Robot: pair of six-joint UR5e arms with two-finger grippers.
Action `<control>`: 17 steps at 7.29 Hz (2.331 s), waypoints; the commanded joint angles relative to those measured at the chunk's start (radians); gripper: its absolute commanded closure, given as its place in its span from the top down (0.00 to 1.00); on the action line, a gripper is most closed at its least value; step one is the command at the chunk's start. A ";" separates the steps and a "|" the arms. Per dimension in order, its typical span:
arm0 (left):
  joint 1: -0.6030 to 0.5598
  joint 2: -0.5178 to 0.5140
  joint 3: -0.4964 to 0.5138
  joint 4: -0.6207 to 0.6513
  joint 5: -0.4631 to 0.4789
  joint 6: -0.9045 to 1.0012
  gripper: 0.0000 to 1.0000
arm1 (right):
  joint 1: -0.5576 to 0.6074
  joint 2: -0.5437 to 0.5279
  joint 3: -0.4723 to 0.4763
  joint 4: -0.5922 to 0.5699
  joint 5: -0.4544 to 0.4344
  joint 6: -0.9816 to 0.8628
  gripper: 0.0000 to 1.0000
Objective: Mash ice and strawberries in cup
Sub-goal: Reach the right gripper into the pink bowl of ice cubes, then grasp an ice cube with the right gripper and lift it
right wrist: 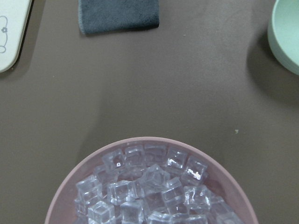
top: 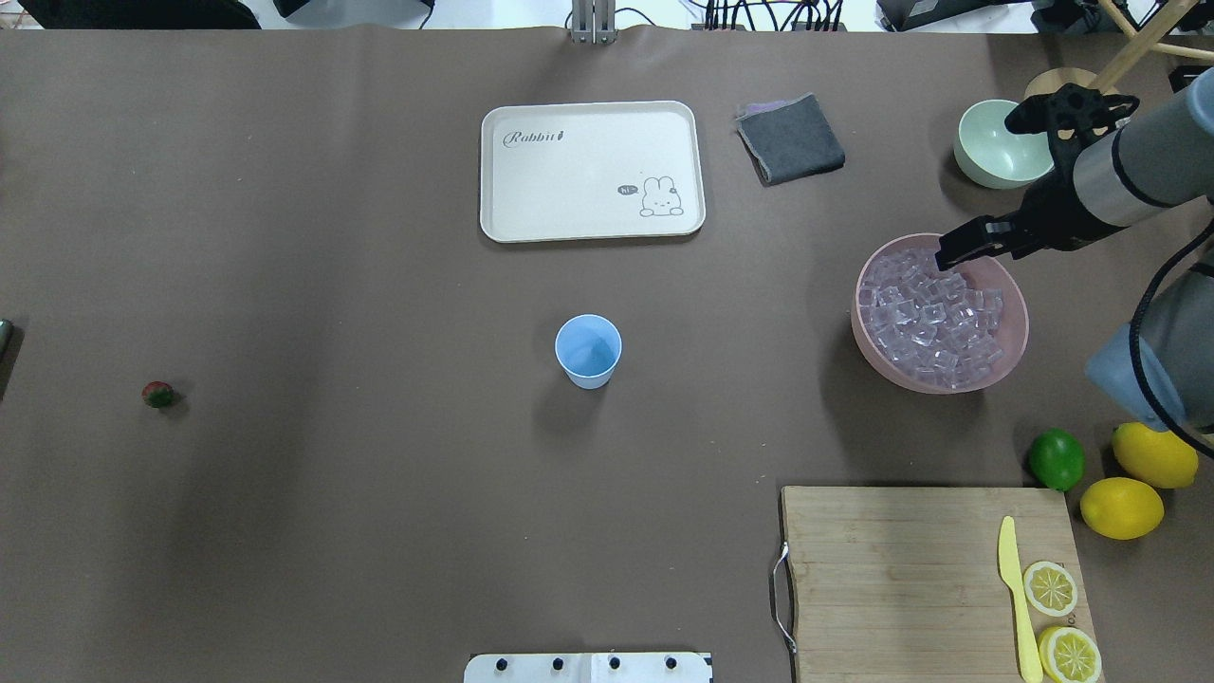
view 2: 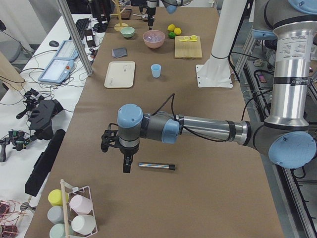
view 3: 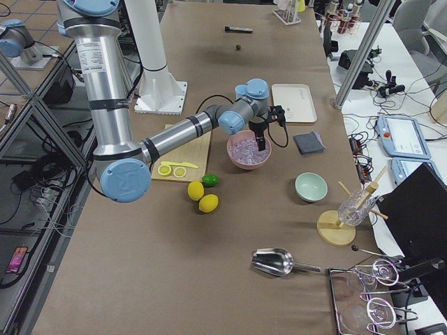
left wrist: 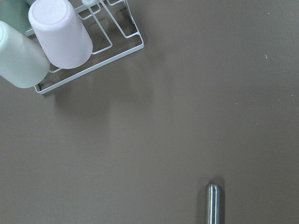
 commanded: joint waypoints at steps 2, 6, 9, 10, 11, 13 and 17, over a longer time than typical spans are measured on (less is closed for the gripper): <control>-0.001 -0.001 -0.003 -0.002 0.000 0.002 0.98 | -0.057 0.003 -0.021 0.011 -0.027 0.039 0.99; -0.001 -0.005 -0.005 -0.002 0.000 0.003 0.98 | -0.086 0.032 -0.068 0.013 -0.044 0.039 0.93; -0.001 -0.005 -0.006 0.000 0.000 0.003 0.98 | -0.089 0.068 -0.122 0.013 -0.044 0.038 0.91; -0.001 -0.005 -0.006 -0.002 0.000 0.003 0.98 | -0.092 0.066 -0.124 0.013 -0.045 0.038 0.91; -0.001 -0.005 -0.006 -0.002 -0.002 0.003 0.98 | -0.095 0.066 -0.128 0.013 -0.048 0.039 0.91; -0.001 -0.005 -0.010 -0.002 -0.002 0.003 0.98 | -0.105 0.062 -0.128 0.011 -0.052 0.039 0.91; -0.001 -0.005 -0.010 -0.002 -0.031 0.005 0.98 | -0.115 0.054 -0.130 0.011 -0.062 0.041 0.90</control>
